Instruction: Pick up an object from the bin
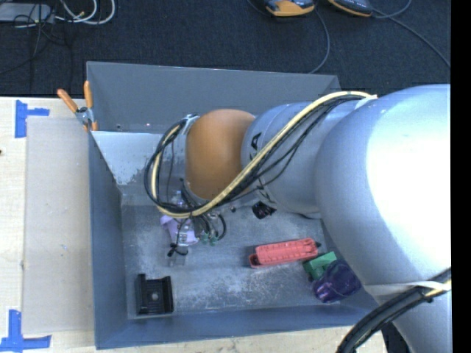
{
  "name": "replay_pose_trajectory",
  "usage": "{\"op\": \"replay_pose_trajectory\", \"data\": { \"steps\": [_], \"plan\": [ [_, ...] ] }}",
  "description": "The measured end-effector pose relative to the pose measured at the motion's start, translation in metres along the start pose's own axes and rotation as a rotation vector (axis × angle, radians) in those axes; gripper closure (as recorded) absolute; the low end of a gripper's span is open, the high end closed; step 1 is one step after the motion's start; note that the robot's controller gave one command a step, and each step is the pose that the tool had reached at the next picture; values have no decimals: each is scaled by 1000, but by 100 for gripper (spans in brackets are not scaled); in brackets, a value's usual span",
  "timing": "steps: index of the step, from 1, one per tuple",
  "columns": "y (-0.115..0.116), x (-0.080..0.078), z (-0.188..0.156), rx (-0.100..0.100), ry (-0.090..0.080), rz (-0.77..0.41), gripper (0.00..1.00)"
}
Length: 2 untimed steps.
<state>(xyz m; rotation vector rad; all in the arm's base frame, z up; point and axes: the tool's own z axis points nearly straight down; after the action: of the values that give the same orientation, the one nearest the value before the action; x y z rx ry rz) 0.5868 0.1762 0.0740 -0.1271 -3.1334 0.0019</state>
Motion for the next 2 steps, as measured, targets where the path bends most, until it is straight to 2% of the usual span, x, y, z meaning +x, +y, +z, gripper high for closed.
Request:
{"op": "replay_pose_trajectory", "data": {
  "steps": [1,2],
  "plan": [
    [-11,8,3,0,1,-2,0],
    [-13,1,3,0,0,5,0]
  ]
}}
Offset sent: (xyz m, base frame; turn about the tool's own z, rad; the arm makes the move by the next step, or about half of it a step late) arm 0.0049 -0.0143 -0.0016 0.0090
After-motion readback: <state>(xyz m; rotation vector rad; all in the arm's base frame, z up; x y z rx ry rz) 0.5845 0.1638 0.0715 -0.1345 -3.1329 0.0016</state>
